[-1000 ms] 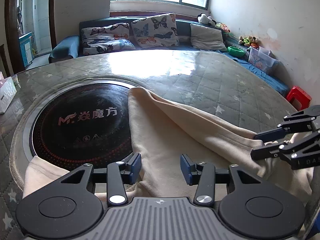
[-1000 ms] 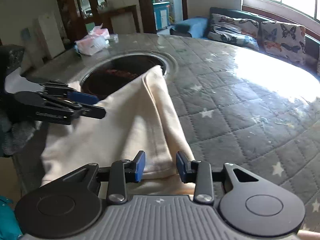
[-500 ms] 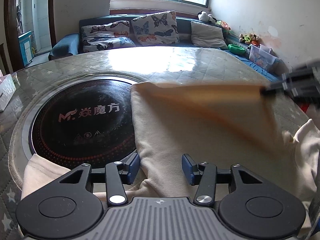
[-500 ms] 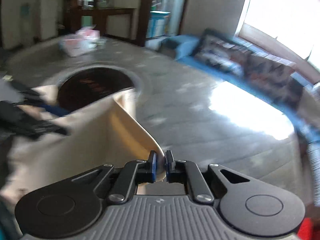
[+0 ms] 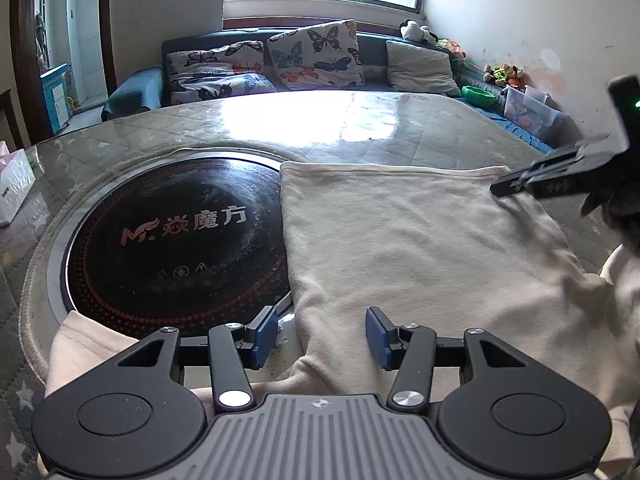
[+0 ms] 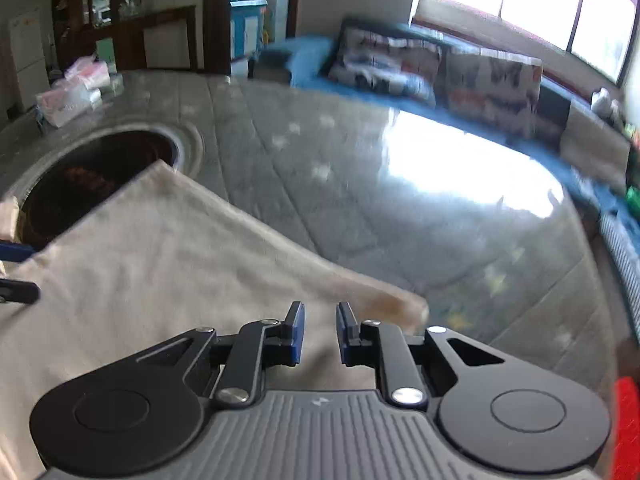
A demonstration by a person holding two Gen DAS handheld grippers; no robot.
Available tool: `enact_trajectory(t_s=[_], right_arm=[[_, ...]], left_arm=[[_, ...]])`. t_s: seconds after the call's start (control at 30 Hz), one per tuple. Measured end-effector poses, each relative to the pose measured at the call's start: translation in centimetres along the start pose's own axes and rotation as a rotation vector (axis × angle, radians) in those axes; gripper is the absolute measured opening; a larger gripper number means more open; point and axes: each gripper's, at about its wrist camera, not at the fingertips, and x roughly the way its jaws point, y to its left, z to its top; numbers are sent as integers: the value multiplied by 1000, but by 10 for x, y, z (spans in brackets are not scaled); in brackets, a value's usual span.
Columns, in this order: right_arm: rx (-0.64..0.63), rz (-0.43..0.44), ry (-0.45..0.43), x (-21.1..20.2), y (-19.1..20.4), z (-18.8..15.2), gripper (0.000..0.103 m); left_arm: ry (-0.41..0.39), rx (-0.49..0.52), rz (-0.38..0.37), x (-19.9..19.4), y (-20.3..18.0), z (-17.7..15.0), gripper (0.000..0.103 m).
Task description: Fold clothes
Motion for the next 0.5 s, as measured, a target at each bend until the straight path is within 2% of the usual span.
enact_trajectory(t_s=[0.07, 0.2, 0.3, 0.33, 0.5], right_arm=[[37, -2, -25, 4, -8, -2, 23], [105, -18, -31, 4, -19, 4, 23], [68, 10, -53, -13, -10, 1, 27], [45, 29, -57, -21, -3, -2, 32], [-68, 119, -50, -48, 35, -18, 38]], left_arm=[[-3, 3, 8, -3, 2, -1, 52], [-51, -18, 12, -25, 11, -4, 52], [-87, -45, 33, -44, 23, -10, 53], [-92, -54, 47, -49, 27, -13, 52], [-114, -73, 160, -66, 44, -23, 51]])
